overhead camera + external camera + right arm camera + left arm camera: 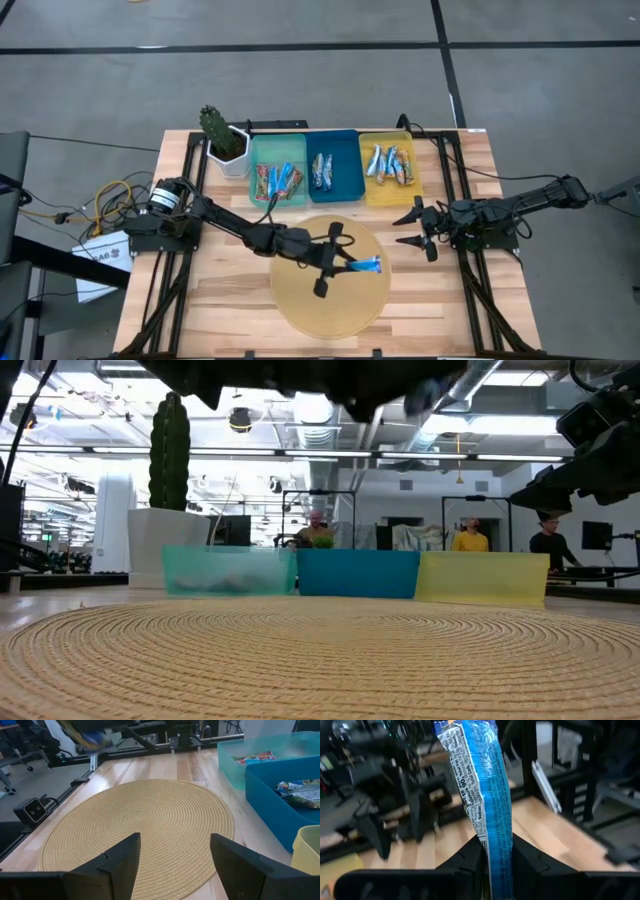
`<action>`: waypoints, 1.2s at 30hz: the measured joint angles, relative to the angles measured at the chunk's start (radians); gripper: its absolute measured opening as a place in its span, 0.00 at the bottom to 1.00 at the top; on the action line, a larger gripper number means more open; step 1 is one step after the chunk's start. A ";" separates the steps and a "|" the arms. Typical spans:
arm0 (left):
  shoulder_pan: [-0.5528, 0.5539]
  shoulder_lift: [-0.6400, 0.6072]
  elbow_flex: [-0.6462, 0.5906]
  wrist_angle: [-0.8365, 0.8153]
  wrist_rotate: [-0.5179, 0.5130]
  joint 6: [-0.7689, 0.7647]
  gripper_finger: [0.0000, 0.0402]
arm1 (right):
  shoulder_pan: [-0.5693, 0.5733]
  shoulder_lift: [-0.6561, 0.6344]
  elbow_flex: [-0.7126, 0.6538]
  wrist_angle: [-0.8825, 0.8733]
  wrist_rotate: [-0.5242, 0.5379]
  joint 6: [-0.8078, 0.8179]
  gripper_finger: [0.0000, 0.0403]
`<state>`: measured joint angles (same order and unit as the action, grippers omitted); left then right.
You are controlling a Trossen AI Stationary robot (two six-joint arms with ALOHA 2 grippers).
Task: Pick and place Granola Bars by type
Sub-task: Put the blue granola bar into the blue bin
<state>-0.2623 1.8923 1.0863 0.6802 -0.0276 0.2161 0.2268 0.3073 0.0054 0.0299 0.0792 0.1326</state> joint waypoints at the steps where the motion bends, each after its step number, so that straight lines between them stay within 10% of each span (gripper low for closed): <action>1: 0.000 0.000 0.000 0.024 0.000 0.000 0.16 | 0.000 0.000 0.000 0.000 0.000 0.000 0.58; 36: 0.452 -0.001 0.000 -0.095 -0.547 -0.342 0.16 | 0.000 0.000 0.000 0.000 0.000 0.000 0.58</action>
<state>0.1897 1.8912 1.0866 0.5852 -0.5742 -0.1262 0.2268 0.3073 0.0052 0.0299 0.0795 0.1322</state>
